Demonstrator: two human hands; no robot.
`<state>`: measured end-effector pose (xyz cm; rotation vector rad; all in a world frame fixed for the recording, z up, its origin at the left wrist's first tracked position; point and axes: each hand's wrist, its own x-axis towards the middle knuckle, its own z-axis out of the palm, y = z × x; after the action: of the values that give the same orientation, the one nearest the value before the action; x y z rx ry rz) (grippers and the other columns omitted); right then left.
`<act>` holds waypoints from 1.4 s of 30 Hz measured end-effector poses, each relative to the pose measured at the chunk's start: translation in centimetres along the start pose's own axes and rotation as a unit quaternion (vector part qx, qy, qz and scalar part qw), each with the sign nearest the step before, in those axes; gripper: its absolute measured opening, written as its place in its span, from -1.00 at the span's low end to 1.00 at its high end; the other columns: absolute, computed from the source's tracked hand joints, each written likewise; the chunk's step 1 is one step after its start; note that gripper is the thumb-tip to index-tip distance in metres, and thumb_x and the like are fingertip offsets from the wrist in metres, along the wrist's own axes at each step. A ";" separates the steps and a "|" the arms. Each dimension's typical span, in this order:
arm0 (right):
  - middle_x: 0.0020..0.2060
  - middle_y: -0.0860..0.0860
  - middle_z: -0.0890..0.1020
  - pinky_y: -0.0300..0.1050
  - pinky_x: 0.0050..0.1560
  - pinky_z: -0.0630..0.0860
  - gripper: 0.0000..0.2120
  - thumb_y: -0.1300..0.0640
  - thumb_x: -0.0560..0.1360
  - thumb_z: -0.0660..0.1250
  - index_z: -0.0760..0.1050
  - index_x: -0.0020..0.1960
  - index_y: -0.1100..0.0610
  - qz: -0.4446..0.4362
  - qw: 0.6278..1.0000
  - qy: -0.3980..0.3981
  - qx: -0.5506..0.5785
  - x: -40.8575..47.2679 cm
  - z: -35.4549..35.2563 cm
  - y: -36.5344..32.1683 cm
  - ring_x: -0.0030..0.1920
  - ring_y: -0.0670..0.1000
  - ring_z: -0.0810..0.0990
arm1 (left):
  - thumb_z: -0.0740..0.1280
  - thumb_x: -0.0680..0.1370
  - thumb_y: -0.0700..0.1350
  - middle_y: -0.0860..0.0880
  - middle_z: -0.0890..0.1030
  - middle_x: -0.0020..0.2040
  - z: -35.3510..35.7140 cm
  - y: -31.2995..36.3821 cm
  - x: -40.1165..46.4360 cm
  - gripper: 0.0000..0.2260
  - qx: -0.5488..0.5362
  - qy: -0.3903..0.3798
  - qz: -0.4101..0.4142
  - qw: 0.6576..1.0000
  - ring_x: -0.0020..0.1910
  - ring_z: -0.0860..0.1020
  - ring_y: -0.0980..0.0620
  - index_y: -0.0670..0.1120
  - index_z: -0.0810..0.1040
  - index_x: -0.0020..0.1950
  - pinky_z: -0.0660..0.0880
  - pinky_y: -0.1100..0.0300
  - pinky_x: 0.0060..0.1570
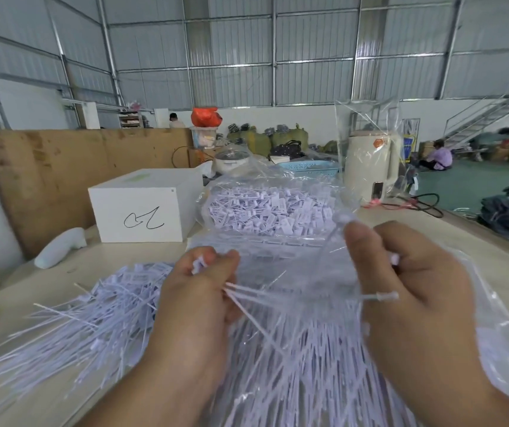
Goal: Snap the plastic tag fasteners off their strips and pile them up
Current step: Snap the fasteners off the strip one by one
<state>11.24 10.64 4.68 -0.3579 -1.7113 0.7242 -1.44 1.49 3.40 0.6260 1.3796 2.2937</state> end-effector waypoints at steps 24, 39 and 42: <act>-0.43 0.05 0.54 -0.10 -0.20 0.40 -0.48 -0.26 0.40 0.36 0.55 -0.24 0.25 0.124 0.849 -0.499 0.124 3.2 -3.5 3.3 -0.34 0.03 0.50 | 0.52 0.32 0.02 0.05 0.51 -0.46 -0.7 1.4 -0.4 -0.88 0.145 -0.365 0.039 0.919 -0.55 0.43 0.18 0.03 0.64 -0.26 0.39 0.34 -0.47; -0.55 -0.07 0.16 -0.33 -0.57 0.10 -0.41 -0.19 0.37 0.42 0.21 -0.40 0.24 0.049 0.997 -0.062 0.022 2.0 -1.7 1.0 -0.56 -0.11 0.14 | 0.51 0.25 0.00 0.10 0.32 -0.52 0.9 -0.3 -1.6 -0.75 0.169 -0.136 0.129 0.968 -0.53 0.26 0.11 0.00 0.44 -0.43 0.24 0.33 -0.52; -0.53 -0.03 0.33 -0.18 -0.53 0.23 -0.54 -0.27 0.35 0.42 0.46 -0.25 0.14 0.053 0.976 -0.189 0.096 2.3 -2.9 0.9 -0.50 -0.06 0.27 | 0.52 0.17 0.03 0.12 0.39 -0.51 1.2 0.0 -2.1 -0.78 0.144 -0.197 0.115 0.963 -0.53 0.33 0.15 0.02 0.51 -0.42 0.28 0.38 -0.52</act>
<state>13.27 13.50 6.26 -0.1844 -1.9665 1.0815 0.94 1.16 3.56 1.3185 1.5076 1.9893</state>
